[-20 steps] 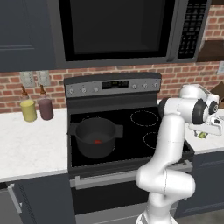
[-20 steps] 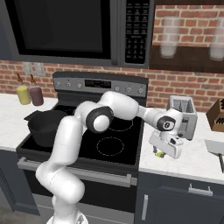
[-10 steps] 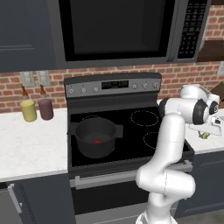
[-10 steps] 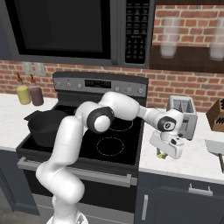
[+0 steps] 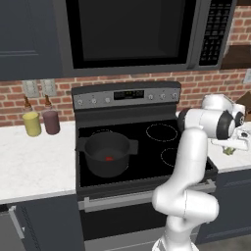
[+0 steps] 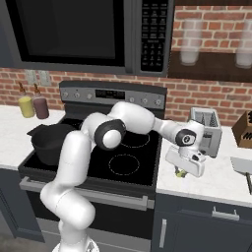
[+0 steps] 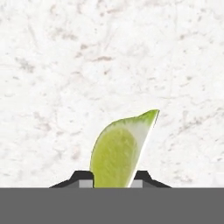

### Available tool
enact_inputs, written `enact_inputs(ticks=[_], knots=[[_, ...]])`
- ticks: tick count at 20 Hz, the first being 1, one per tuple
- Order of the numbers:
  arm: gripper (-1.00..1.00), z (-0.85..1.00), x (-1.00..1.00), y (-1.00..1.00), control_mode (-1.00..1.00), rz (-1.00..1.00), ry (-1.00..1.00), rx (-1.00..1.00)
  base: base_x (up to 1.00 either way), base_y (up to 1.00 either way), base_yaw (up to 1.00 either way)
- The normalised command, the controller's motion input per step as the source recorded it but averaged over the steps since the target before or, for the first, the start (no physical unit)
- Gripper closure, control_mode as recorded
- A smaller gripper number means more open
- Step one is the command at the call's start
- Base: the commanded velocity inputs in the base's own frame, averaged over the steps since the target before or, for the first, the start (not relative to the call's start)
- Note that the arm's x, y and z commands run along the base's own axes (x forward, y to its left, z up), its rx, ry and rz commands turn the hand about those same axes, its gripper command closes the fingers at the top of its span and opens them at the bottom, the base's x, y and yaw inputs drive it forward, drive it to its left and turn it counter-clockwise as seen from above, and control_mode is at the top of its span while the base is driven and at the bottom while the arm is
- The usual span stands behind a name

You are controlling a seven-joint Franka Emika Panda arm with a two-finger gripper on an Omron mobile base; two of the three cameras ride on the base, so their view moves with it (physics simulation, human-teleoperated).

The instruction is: Put the lemon wedge and bell pepper in the pot. Retrieve the spatula and lightly stir the vegetables in the pot.

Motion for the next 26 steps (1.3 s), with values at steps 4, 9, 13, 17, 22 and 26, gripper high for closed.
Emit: enact_inputs(ticks=[4, 9, 13, 17, 22, 26], knots=[[1.00, 0.45, -0.23, 0.56, -1.00, 0.34, -0.05, -0.01, 0.00, 0.00, 0.00], [1.00, 0.59, -0.25, 0.70, -1.00, 0.39, -0.09, -0.01, 0.00, 0.00, 0.00], [1.00, 0.55, -0.24, 0.81, -1.00, 0.41, -0.16, 0.00, 0.00, 0.00, 0.00], [1.00, 0.47, -0.20, 0.88, -1.00, 0.42, -0.24, 0.02, 0.00, 0.00, 0.00], [1.00, 0.44, -0.06, 0.96, -1.00, 0.43, -0.28, 0.05, 0.00, 0.00, 0.00], [1.00, 0.44, -0.01, 0.95, -1.00, 0.41, -0.27, 0.06, 0.00, 0.00, 0.00]])
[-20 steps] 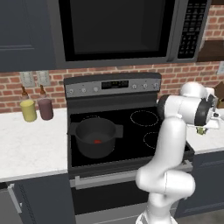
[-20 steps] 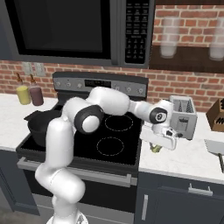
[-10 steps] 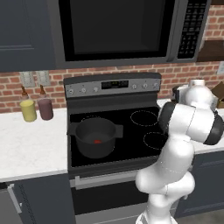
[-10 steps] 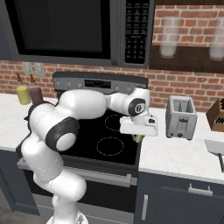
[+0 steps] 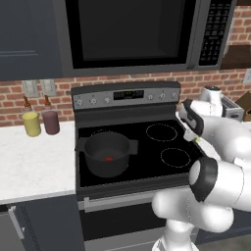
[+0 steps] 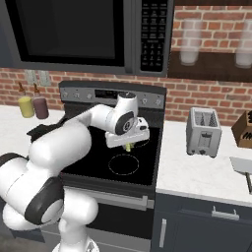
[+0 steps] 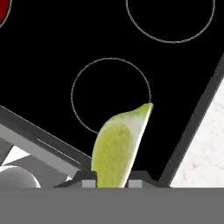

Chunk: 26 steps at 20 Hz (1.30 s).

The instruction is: Put the lemon wedge and bell pepper in the pot. Retrieve the spatula and lightly stir the vegetables in the pot.

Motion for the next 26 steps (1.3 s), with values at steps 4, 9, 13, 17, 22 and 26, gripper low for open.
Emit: enact_inputs(ticks=[4, 9, 13, 17, 22, 26], knots=[[1.00, 0.52, 0.00, 0.90, -1.00, 0.38, -0.15, 0.07, 0.00, 0.00, 0.00], [1.00, 0.47, 0.12, 0.89, -1.00, 0.38, -0.02, 0.05, 0.00, 0.00, 0.00], [1.00, 0.29, 0.10, 0.90, -1.00, 0.38, 0.00, 0.03, 0.00, 0.00, 0.00], [1.00, 0.17, 0.04, 0.84, -1.00, 0.34, 0.00, 0.03, 0.00, 0.00, 0.00], [1.00, 0.21, 0.00, 0.61, -1.00, 0.28, 0.00, 0.05, 0.00, 0.00, 0.00], [1.00, 0.03, 0.00, 0.49, -1.00, 0.17, 0.00, 0.03, 0.00, 0.00, 0.00]])
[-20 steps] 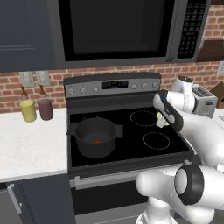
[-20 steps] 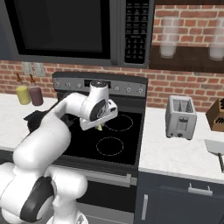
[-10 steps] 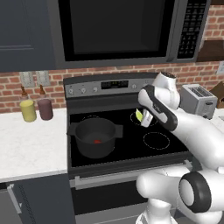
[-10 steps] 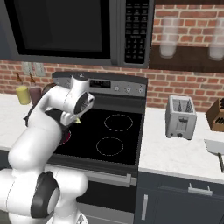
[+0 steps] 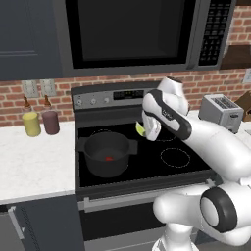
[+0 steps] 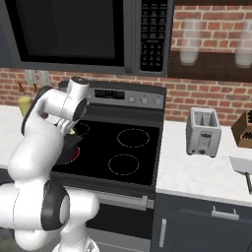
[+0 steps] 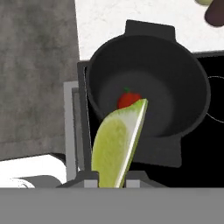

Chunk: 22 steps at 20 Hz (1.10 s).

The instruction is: Put the lemon wedge and bell pepper in the pot. Retrieve the spatula and lightly stir the vegetables in the pot.

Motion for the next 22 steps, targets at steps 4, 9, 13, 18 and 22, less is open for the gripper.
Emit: enact_inputs(ticks=[4, 9, 13, 18, 22], knots=[[1.00, -0.08, 0.00, 0.48, -1.00, 0.08, 0.00, 0.00, 0.00, 0.00, 0.00], [1.00, -0.23, 0.00, 0.62, -1.00, 0.01, 0.00, 0.00, 0.00, 0.00, 0.00], [1.00, -0.28, 0.06, 0.66, -1.00, 0.00, 0.04, 0.00, 0.00, 0.00, 0.00], [1.00, -0.28, 0.11, 0.53, -1.00, 0.00, 0.11, 0.00, 0.00, 0.00, 0.00], [1.00, -0.19, 0.21, 0.18, -1.00, -0.02, 0.12, -0.01, 0.00, 0.00, 0.00]])
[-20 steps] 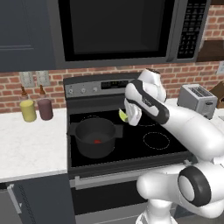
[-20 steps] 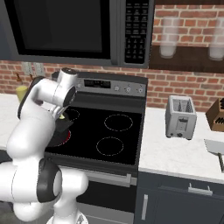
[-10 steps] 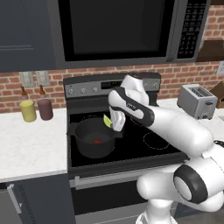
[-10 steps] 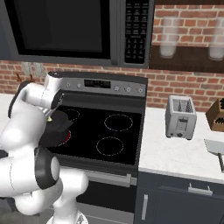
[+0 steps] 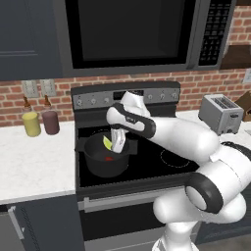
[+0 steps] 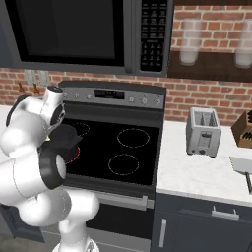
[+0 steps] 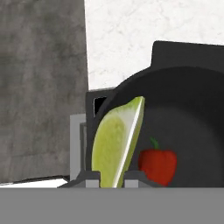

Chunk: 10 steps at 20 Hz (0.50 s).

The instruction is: Put the lemon wedge and bell pepper in the pot. Retrieve the spatula and lightly stir the vegetables in the pot.

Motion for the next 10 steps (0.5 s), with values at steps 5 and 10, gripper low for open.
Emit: enact_inputs(ticks=[5, 10], knots=[[1.00, -0.20, 0.31, -0.01, -1.00, -0.07, 0.05, -0.02, 0.00, 0.00, 0.00], [1.00, -0.27, 0.32, 0.00, -1.00, -0.09, 0.01, -0.03, 0.00, 0.00, 0.00]])
